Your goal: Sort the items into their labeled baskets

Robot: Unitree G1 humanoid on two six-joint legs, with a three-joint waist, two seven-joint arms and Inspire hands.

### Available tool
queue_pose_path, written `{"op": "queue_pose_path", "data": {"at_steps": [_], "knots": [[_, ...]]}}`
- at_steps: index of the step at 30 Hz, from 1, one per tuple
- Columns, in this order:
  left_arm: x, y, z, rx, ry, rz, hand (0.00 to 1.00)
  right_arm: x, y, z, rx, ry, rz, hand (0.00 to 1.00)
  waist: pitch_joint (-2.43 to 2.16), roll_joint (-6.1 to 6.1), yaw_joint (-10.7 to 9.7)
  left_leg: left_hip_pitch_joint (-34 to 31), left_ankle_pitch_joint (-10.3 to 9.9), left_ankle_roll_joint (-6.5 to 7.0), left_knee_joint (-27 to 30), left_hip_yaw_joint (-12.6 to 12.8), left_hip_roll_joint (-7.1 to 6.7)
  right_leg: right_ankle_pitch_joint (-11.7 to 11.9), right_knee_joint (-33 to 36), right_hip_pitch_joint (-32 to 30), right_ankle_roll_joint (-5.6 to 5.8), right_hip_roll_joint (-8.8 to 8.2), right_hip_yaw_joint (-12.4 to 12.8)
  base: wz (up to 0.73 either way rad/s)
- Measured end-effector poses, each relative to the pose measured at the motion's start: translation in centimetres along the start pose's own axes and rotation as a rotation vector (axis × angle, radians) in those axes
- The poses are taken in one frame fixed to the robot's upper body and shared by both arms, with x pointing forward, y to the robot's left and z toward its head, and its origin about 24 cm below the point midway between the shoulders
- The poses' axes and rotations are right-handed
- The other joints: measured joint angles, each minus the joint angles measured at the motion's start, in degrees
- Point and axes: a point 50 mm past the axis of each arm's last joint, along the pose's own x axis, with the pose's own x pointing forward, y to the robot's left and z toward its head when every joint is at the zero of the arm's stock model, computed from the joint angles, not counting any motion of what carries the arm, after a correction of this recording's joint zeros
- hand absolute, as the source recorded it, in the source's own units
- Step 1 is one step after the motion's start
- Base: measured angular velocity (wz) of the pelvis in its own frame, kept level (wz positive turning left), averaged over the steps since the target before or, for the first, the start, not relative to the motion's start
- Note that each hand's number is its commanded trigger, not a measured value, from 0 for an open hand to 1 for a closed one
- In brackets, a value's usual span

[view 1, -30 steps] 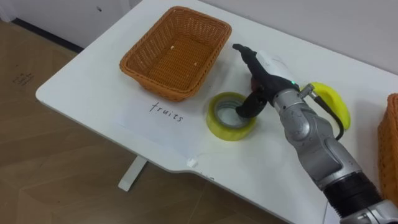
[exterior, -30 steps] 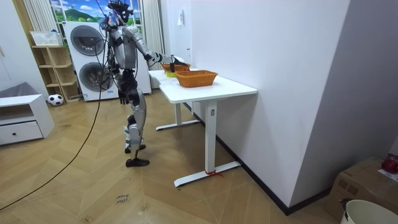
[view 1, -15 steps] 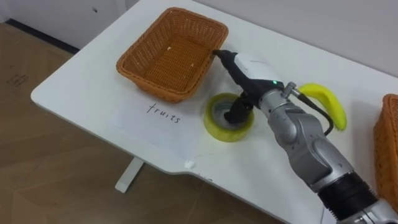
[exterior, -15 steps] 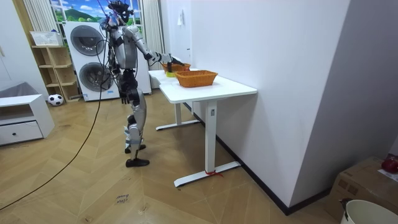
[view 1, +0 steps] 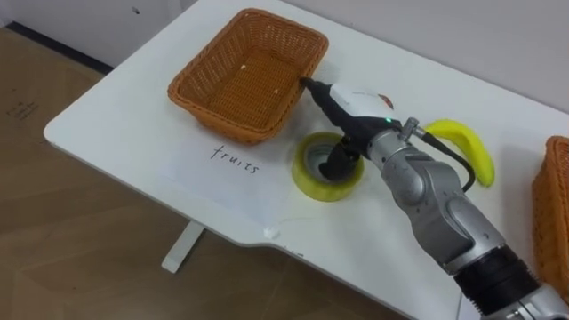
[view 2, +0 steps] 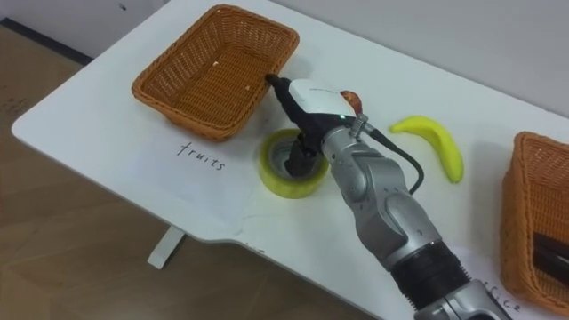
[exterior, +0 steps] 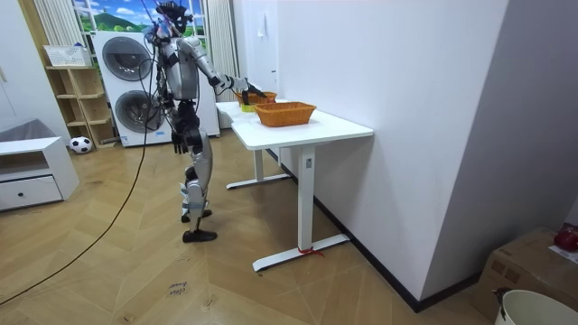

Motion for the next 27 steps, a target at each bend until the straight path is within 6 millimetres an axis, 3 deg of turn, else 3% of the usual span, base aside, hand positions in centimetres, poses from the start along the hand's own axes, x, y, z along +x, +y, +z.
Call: {"op": "queue_pose_path", "data": {"at_steps": [2, 7, 23, 27], "knots": [[0.0, 0.1, 0.1, 0.0, -0.002, -0.002, 0.0, 0.0, 0.1, -0.1, 0.028, 0.0, 0.009, 0.0, 0.23, -0.48, 0.03, 0.03, 0.0, 0.0, 0.04, 0.02, 0.02, 0.0, -0.02, -0.03, 0.0, 0.01, 0.02, 0.0], [0.1, 0.2, 0.6, -0.005, -0.014, -0.01, 0.0, 0.1, 0.4, -0.3, 0.036, 0.01, 0.03, 0.0, 0.21, -0.83, 0.14, 0.36, 0.0, 0.0, 0.03, 0.05, -0.01, 0.0, -0.02, 0.17, 0.0, 0.01, 0.11, 0.0], [0.2, 0.5, 1.0, -0.009, -0.028, 0.001, 0.0, 0.1, 0.8, -1.4, 0.094, 0.043, 0.06, 0.0, 0.14, -0.24, 0.23, 1.08, -0.02, -0.01, -0.01, 0.0, 0.01, 0.0, -0.05, 0.95, 0.0, 0.09, 0.07, 0.0], [0.1, 0.4, 1.0, -0.009, -0.03, 0.0, 0.0, 0.1, 1.0, -2.0, 0.157, 0.06, 0.064, 0.0, -0.01, 0.53, -0.03, 1.11, -0.02, -0.01, 0.11, -0.15, -0.05, 0.02, -0.03, 1.12, 0.04, 0.05, 0.04, 0.02]]}}
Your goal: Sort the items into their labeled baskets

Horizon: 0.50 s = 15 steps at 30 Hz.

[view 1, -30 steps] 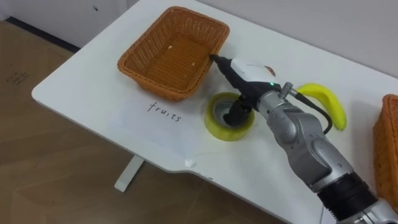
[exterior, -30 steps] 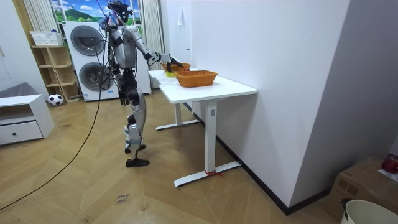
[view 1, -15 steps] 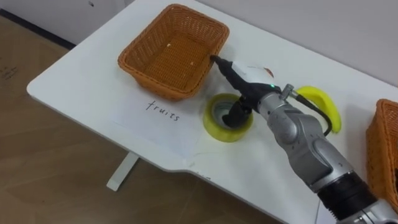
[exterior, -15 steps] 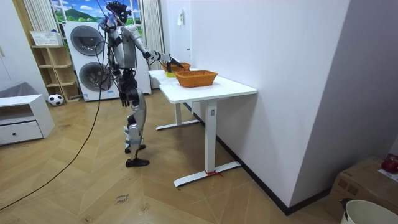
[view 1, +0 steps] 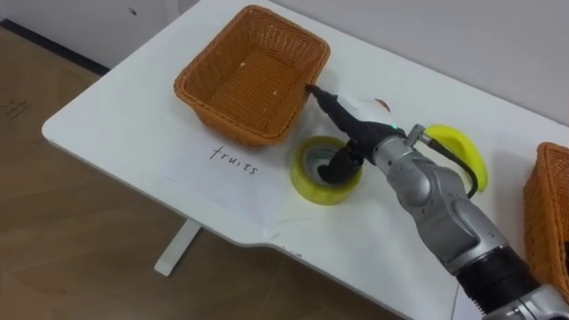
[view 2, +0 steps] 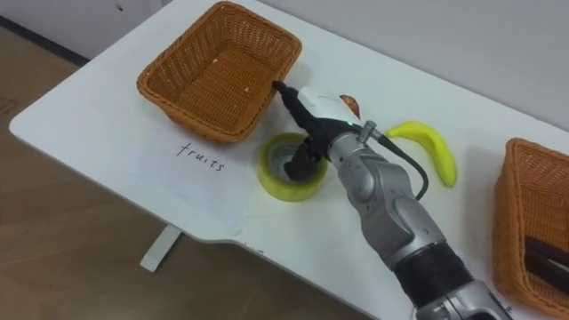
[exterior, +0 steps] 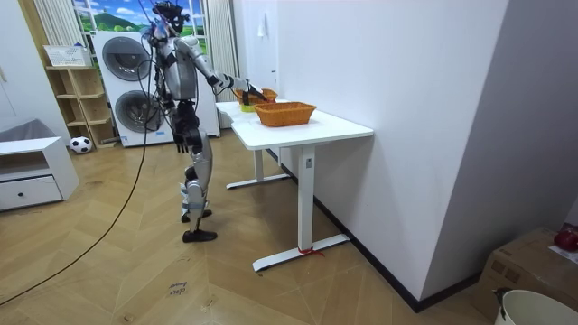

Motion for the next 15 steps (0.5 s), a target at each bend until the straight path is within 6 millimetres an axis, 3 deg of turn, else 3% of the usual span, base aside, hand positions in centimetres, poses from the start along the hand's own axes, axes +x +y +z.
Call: {"op": "queue_pose_path", "data": {"at_steps": [5, 15], "knots": [[0.0, 0.01, 0.0, 0.0, 0.004, 0.003, 0.0, -0.17, 0.06, -0.44, 0.014, 0.015, -0.007, 0.0, -0.46, 1.02, -0.12, 0.03, 0.0, 0.0, -0.02, -0.02, 0.02, 0.0, 0.03, -0.03, 0.0, 0.02, 0.02, 0.0], [-0.05, 0.06, -0.08, -0.054, 0.013, 0.036, 0.0, -0.27, -0.07, -0.61, 0.017, 0.014, -0.022, 0.0, -0.35, 1.18, -0.26, 0.18, 0.01, 0.01, -0.14, 0.16, 0.0, 0.0, 0.06, 0.01, 0.0, -0.03, 0.2, 0.0]]}}
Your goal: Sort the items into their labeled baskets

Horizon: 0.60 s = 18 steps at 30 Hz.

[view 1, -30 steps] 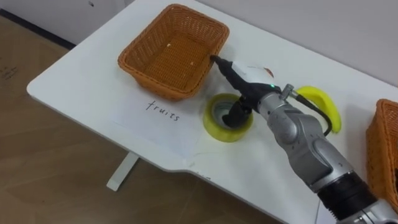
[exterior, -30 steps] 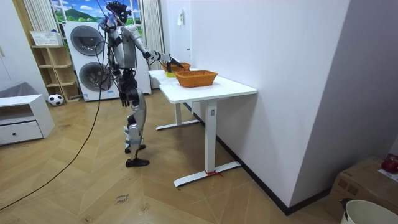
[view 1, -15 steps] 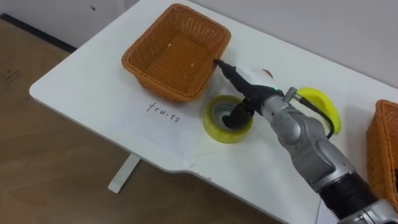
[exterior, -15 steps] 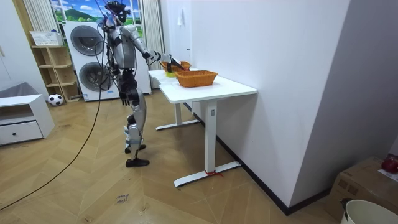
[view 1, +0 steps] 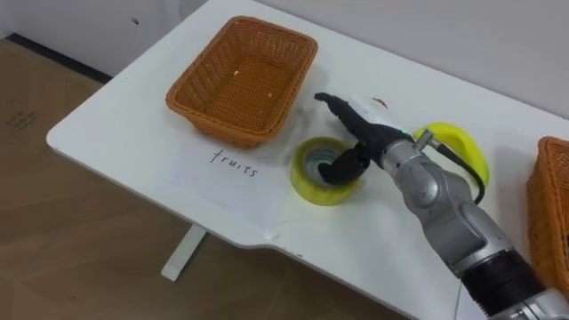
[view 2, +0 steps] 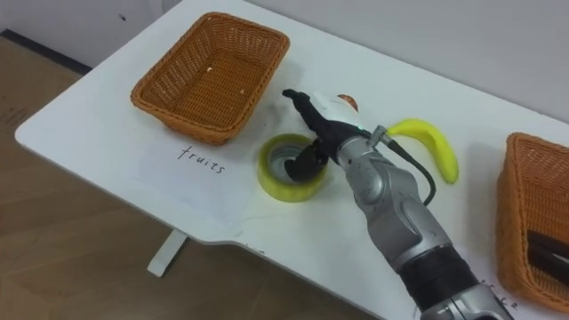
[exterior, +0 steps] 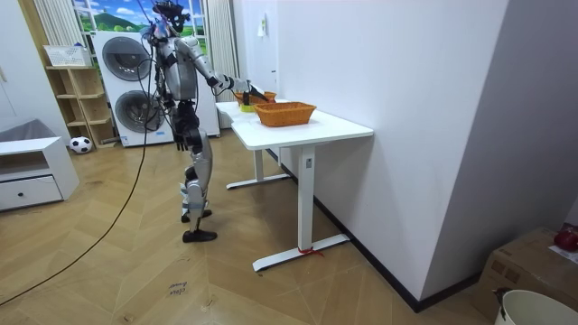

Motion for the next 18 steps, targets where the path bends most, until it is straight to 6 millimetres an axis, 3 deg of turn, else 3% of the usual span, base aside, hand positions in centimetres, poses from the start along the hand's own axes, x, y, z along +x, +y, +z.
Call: {"op": "queue_pose_path", "data": {"at_steps": [8, 18], "knots": [[-0.05, -0.17, -0.47, 0.011, 0.014, 0.017, 0.0, -0.01, -0.13, 0.18, -0.003, -0.019, -0.021, 0.0, 0.28, 0.41, -0.06, -0.06, 0.0, 0.0, -0.16, -0.02, 0.0, 0.0, -0.01, -0.05, 0.0, 0.0, -0.04, 0.0], [-0.16, -0.2, -0.55, 0.019, 0.01, 0.021, 0.0, -0.03, -0.22, 0.31, -0.001, -0.023, -0.023, 0.0, 0.05, 0.07, -0.01, -0.2, 0.0, 0.0, -0.24, -0.05, -0.01, 0.0, -0.05, -0.26, 0.0, 0.01, -0.08, 0.0]]}}
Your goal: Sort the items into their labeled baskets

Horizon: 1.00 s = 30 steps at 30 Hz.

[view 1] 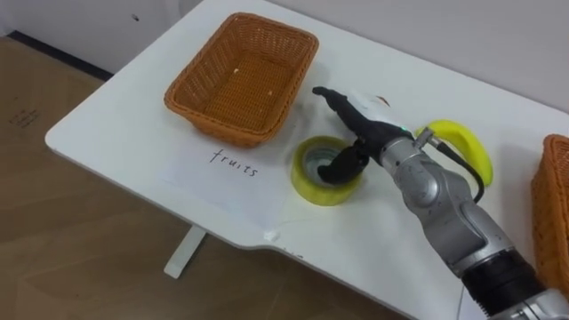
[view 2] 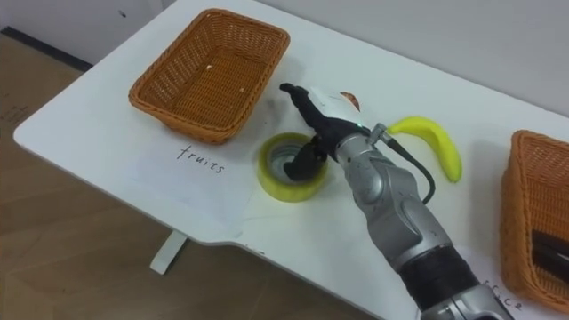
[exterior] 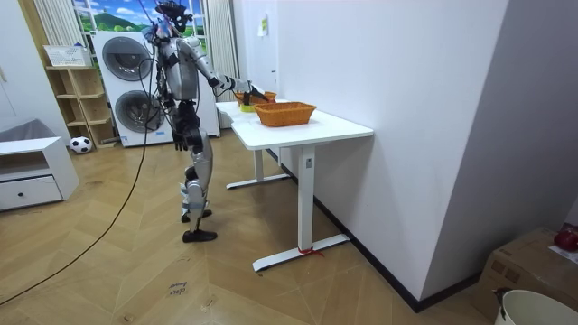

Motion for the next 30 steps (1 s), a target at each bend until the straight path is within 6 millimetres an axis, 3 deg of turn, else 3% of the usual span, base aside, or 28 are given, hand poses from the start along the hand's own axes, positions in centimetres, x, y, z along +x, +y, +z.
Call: {"op": "queue_pose_path", "data": {"at_steps": [6, 11, 13, 15, 17, 30], "knots": [[0.0, -0.1, -0.4, 0.005, 0.012, -0.03, 0.0, 0.0, 0.5, -0.5, 0.05, 0.021, 0.049, 0.0, -0.02, -0.09, -0.01, 0.94, 0.0, 0.0, -0.04, -0.53, -0.04, 0.0, -0.06, 1.0, 0.0, -0.02, -0.27, 0.02], [0.0, -0.1, -0.6, 0.005, 0.02, -0.049, 0.0, 0.1, 0.7, -1.0, 0.054, 0.042, 0.107, 0.0, -0.28, -1.02, 0.24, 0.84, 0.0, 0.0, 0.07, -0.82, -0.04, 0.0, -0.05, 1.05, 0.0, 0.0, -0.45, 0.02], [0.0, -0.1, -0.6, 0.0, 0.026, -0.053, 0.0, 0.1, 0.7, -1.3, 0.062, 0.065, 0.134, 0.02, -0.19, -1.45, 0.28, 0.83, 0.0, 0.0, 0.27, -0.93, -0.06, 0.0, -0.03, 1.24, 0.0, 0.01, -0.47, 0.04], [0.0, -0.1, -0.6, 0.001, 0.033, -0.054, 0.0, 0.1, 0.7, -1.3, 0.062, 0.07, 0.154, 0.66, -0.13, -1.54, 0.32, 0.84, -0.01, -0.01, 0.24, -0.98, -0.05, 0.0, 0.0, 1.28, 0.0, 0.03, -0.42, 0.0], [0.0, -0.1, -0.6, 0.001, 0.036, -0.054, 0.0, 0.0, 0.8, -1.4, 0.066, 0.081, 0.174, 1.0, -0.13, -1.54, 0.33, 0.78, -0.02, -0.02, 0.13, -0.98, -0.04, 0.0, 0.0, 1.35, 0.0, 0.06, -0.4, 0.0], [0.1, 0.1, -0.4, -0.005, 0.038, -0.05, 0.0, -0.1, 0.8, -2.1, 0.059, 0.141, 0.237, 1.0, -0.11, -2.19, 1.41, 0.9, -0.01, -0.03, 0.31, -0.92, -0.05, 0.0, -0.02, 1.36, 0.0, 0.09, -0.28, 0.01]]}}
